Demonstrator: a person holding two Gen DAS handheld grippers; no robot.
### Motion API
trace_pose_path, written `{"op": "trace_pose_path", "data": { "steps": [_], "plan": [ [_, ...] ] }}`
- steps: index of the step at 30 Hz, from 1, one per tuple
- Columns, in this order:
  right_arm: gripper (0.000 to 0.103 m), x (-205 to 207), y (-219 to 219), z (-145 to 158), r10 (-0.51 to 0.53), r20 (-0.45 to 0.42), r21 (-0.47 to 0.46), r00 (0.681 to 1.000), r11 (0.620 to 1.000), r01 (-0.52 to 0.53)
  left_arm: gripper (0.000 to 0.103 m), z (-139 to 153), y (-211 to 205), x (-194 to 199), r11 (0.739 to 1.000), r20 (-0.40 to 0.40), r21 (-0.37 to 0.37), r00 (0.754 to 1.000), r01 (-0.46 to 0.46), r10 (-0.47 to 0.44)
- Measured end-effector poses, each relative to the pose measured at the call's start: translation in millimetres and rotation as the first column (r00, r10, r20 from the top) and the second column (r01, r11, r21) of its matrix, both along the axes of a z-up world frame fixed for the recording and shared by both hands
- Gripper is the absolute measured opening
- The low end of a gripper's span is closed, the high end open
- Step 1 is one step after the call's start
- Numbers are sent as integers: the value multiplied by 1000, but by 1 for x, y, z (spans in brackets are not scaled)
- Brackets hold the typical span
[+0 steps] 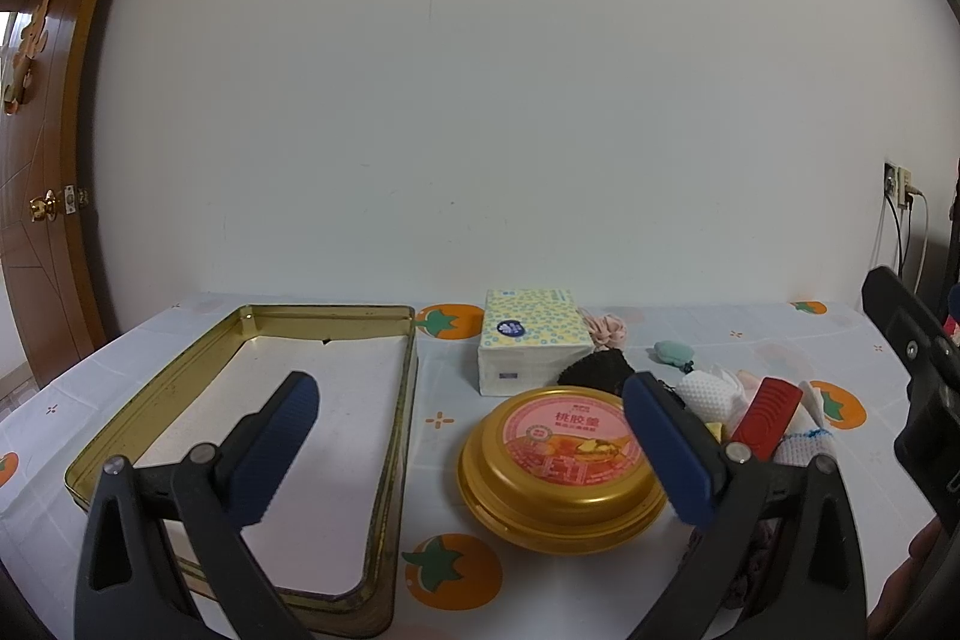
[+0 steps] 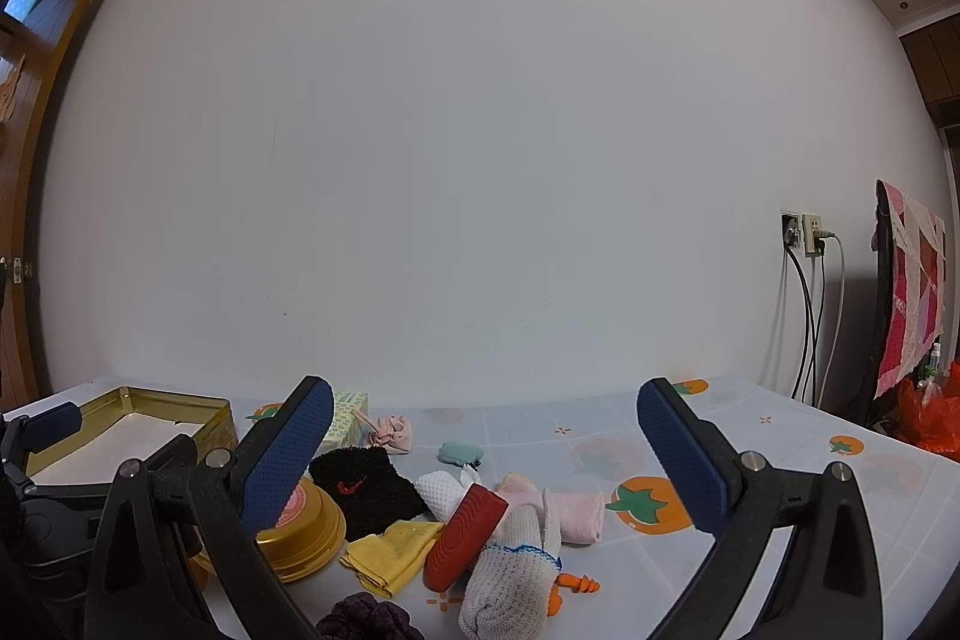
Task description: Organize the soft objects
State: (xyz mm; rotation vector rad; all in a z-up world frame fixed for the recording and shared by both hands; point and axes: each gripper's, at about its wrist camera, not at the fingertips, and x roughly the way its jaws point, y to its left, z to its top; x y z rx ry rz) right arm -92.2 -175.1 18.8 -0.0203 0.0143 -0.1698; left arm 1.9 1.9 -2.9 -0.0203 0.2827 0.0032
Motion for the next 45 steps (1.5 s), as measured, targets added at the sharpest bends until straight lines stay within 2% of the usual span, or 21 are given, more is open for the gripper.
{"op": "trace_pose_path", "data": {
  "steps": [36,45],
  "plan": [
    [103,3,1,-4,-8,8,4,1000,1000,8,103,0,0,0,1000,-1,-1,1000,0,0],
    [103,2,-7,-5,-29,21,54,999,998,28,103,-1,2,-3,1000,-2,2,1000,4,-4]
  ]
}}
